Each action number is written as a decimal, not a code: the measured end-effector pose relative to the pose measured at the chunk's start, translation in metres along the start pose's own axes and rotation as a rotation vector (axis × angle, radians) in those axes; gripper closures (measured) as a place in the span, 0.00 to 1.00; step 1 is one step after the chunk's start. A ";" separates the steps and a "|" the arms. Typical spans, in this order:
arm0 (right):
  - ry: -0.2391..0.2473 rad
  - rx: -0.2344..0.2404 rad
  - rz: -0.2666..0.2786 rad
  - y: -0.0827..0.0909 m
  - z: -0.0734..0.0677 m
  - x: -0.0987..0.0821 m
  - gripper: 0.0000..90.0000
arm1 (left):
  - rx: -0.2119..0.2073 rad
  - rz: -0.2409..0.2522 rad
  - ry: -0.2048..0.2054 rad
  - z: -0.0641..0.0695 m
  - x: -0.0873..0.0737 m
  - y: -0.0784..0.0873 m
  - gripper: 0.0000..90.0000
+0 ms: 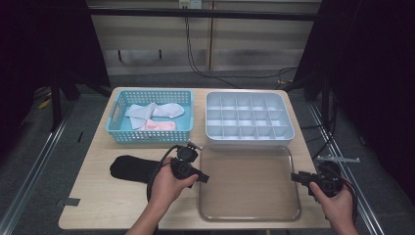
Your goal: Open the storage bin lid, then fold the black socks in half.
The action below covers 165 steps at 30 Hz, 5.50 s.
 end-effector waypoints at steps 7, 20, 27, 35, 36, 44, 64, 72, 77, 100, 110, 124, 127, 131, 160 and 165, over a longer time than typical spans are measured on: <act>0.037 -0.004 -0.037 -0.019 -0.006 0.002 0.65 | 0.008 -0.019 -0.018 -0.003 0.000 -0.008 0.50; 0.139 0.008 -0.014 -0.032 -0.033 0.016 0.50 | 0.100 0.065 -0.085 -0.018 -0.005 0.013 0.40; 0.181 0.029 -0.013 -0.043 -0.051 0.026 0.41 | 0.126 0.072 -0.071 -0.034 -0.014 0.021 0.36; 0.254 0.030 0.004 -0.052 -0.071 0.039 0.35 | 0.152 0.087 -0.054 -0.052 -0.024 0.034 0.35; 0.261 0.037 0.007 -0.054 -0.075 0.041 0.35 | 0.154 0.088 -0.041 -0.058 -0.027 0.035 0.35; 0.303 0.052 0.017 -0.061 -0.092 0.053 0.30 | 0.174 0.114 0.003 -0.080 -0.043 0.050 0.34; 0.434 0.113 -0.001 -0.092 -0.161 0.078 0.30 | 0.206 0.153 0.109 -0.126 -0.079 0.074 0.34; 0.470 0.158 -0.015 -0.110 -0.190 0.087 0.31 | 0.227 0.158 0.143 -0.143 -0.090 0.080 0.37; 0.494 0.174 -0.022 -0.117 -0.203 0.090 0.32 | 0.244 0.149 0.155 -0.151 -0.095 0.082 0.38; 0.572 0.215 -0.053 -0.156 -0.245 0.090 0.50 | 0.307 0.103 0.155 -0.165 -0.103 0.078 0.50; 0.590 0.216 -0.060 -0.156 -0.247 0.087 0.50 | 0.339 0.117 0.214 -0.188 -0.109 0.089 0.47; 0.606 0.226 -0.073 -0.159 -0.247 0.085 0.60 | 0.304 0.058 0.316 -0.210 -0.122 0.070 0.52; 0.601 0.228 -0.068 -0.159 -0.246 0.085 0.60 | 0.321 0.038 0.298 -0.209 -0.121 0.070 0.56; 0.596 0.223 -0.068 -0.158 -0.244 0.084 0.62 | 0.341 0.026 0.304 -0.205 -0.118 0.068 0.62; 0.686 0.219 -0.111 -0.166 -0.264 0.084 1.00 | 0.271 0.025 0.140 -0.154 -0.077 0.112 0.86; 0.693 0.217 -0.113 -0.167 -0.267 0.083 1.00 | 0.260 0.032 0.113 -0.143 -0.069 0.115 0.86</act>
Point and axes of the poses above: each handheld gripper's, and its own axes: y roughly backward along the jaws, x roughly out of its top, z roughly to its right, the point moved 3 cm from there along -y, roughly forward along the jaws, and after that the axes turned 13 degrees about -z, right-handed, at the moved point
